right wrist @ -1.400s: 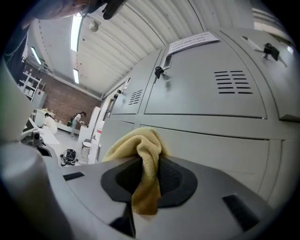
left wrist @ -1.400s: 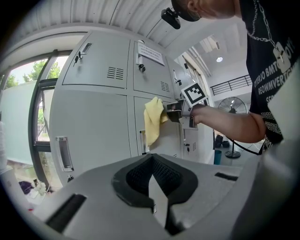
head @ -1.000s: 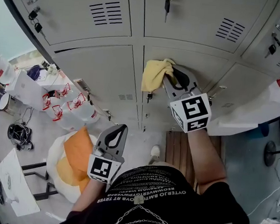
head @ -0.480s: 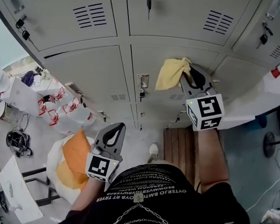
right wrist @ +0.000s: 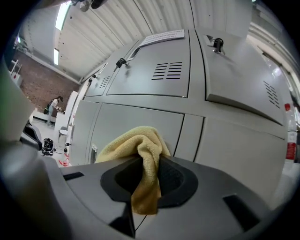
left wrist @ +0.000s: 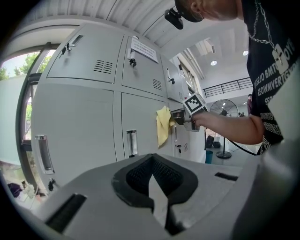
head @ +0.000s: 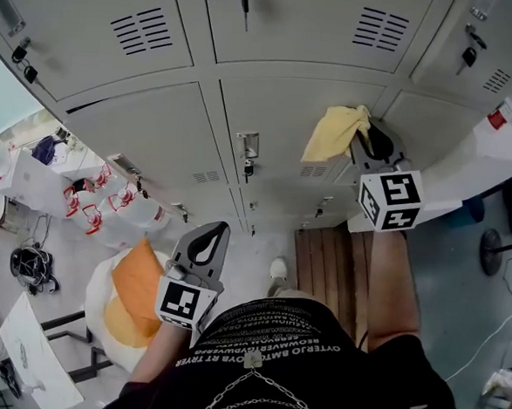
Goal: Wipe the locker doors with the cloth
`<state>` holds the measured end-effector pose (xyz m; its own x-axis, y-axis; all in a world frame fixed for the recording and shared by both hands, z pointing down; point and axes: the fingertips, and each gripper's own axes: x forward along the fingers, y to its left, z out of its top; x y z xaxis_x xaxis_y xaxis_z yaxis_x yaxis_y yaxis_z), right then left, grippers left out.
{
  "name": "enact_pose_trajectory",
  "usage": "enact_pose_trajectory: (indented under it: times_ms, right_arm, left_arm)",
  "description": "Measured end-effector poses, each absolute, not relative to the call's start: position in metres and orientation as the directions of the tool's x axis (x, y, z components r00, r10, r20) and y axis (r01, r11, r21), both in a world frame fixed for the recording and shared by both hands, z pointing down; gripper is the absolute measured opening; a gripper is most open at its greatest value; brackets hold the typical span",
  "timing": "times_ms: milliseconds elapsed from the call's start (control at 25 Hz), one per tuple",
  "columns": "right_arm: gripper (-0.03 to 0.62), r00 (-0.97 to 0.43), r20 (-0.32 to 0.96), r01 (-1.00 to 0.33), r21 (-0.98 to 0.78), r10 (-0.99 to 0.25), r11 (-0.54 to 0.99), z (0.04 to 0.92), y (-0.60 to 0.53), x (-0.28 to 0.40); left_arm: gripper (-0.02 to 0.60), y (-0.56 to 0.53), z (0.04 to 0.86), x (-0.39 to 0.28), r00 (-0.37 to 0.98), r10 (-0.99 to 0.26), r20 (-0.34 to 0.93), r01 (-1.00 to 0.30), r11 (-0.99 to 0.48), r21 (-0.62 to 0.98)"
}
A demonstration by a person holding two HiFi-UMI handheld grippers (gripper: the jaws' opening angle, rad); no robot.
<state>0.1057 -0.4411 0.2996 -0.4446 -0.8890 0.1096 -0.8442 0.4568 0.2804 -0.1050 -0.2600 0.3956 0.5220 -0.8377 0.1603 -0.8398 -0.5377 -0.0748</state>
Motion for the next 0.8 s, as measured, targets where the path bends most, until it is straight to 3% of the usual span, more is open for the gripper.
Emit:
enact_pose_trajectory:
  times_ms: [360, 600, 800]
  right_arm:
    - [0.075, -0.397, 0.115, -0.867, 0.277, -0.911, 0.413, 0.307, -0.439, 0.131]
    - [0.074, -0.508, 0.053, -0.825, 0.256, -0.860, 0.503, 0.288, -0.414, 0.109]
    - [0.074, -0.603, 0.085, -0.757, 0.251, -0.793, 0.603, 0.300, -0.407, 0.070]
  left_arm:
    - [0.003, -0.265, 0.404, -0.097, 0.535, -0.825, 0.182, -0.831, -0.553, -0.063]
    - [0.003, -0.270, 0.402, -0.099, 0.527, -0.830, 0.184, -0.836, -0.545, -0.066]
    - [0.003, -0.273, 0.397, -0.104, 0.512, -0.843, 0.167, -0.845, -0.529, -0.078]
